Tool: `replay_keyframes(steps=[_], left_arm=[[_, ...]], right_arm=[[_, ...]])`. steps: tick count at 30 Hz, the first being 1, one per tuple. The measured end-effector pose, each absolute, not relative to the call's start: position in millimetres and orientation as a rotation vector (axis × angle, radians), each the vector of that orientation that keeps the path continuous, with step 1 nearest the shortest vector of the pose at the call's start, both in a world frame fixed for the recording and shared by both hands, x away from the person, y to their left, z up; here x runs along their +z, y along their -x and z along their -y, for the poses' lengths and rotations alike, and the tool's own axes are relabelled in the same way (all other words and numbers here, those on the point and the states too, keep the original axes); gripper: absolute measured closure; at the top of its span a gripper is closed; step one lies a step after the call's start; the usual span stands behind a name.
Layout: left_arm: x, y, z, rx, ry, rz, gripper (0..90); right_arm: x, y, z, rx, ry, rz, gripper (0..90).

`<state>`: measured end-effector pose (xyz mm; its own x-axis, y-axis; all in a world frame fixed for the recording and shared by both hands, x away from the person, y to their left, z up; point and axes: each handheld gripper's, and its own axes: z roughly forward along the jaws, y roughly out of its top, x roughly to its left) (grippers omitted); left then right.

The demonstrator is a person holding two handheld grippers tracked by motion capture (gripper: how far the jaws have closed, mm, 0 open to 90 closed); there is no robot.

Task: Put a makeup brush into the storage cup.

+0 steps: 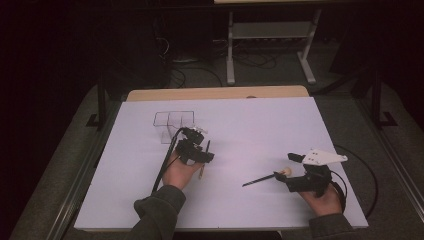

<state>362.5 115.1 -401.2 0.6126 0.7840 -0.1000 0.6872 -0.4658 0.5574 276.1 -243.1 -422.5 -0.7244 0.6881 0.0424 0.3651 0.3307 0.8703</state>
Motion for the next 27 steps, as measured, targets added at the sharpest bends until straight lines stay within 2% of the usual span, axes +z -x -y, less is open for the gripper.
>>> replay_keyframes(steps=[5, 27], left_arm=[[-403, -364, -115, 0.189, -2.279, -1.170, 47.7], [-415, -366, -114, 0.175, -2.341, -1.204, 58.1]], right_arm=[[-423, -277, 243, 1.347, -0.930, -2.271, 15.3], [-423, -278, 241, 1.345, -0.920, -2.278, 15.0]])
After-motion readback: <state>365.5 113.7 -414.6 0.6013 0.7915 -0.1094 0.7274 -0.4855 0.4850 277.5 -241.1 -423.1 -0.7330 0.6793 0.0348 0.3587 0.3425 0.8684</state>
